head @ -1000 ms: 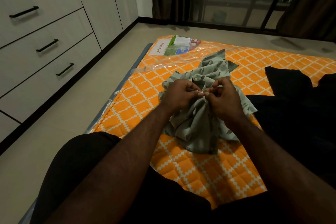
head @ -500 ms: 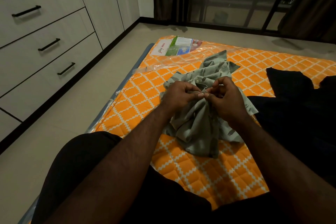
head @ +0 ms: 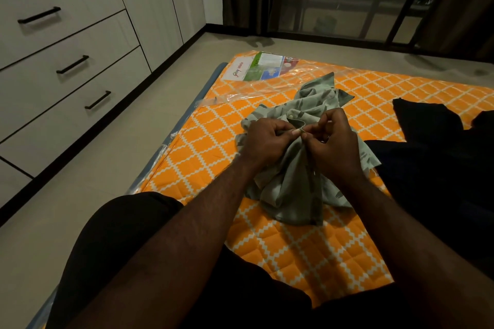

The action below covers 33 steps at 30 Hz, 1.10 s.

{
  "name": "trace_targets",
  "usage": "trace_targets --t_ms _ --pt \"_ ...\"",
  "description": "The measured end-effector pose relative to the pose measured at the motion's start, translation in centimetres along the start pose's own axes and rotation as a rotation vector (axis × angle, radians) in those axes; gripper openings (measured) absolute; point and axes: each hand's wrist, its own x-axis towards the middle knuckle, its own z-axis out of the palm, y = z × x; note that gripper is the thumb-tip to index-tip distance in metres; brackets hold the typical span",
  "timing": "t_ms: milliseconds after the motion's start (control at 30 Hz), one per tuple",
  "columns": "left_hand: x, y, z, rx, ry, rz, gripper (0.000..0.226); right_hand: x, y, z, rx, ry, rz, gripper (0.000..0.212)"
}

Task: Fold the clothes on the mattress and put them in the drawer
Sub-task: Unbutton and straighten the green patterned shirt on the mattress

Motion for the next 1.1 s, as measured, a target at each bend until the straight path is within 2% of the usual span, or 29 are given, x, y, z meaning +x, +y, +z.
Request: trace_targets --t_ms 200,333,533,633,867,1100 --pt "0.0 -0.1 0.6 0.01 -0.011 -0.008 0.013 -0.3 -0.6 0.0 0.132 -0.007 0.124 0.041" --pt "0.1 -0.4 0.2 -0.023 -0.088 -0.004 0.013 0.2 -0.9 -0.8 0.346 -0.047 0.305 0.034" --pt "0.3 -0.2 -0.5 -0.1 -0.19 0.028 0.012 0.6 -0.9 -1.5 0.489 -0.116 0.401 0.058" --pt "0.3 -0.3 -0.7 -0.095 -0.207 0.037 0.012 0.7 -1.2 -1.9 0.505 -0.128 0.405 0.063" --pt "0.4 -0.6 -0.5 -0.036 -0.237 0.042 0.01 1.0 -1.0 -2.1 0.28 -0.143 0.387 0.051" --pt "0.2 -0.1 -1.0 -0.097 -0.312 0.082 0.006 1.5 -0.9 -2.9 0.507 -0.306 0.544 0.052"
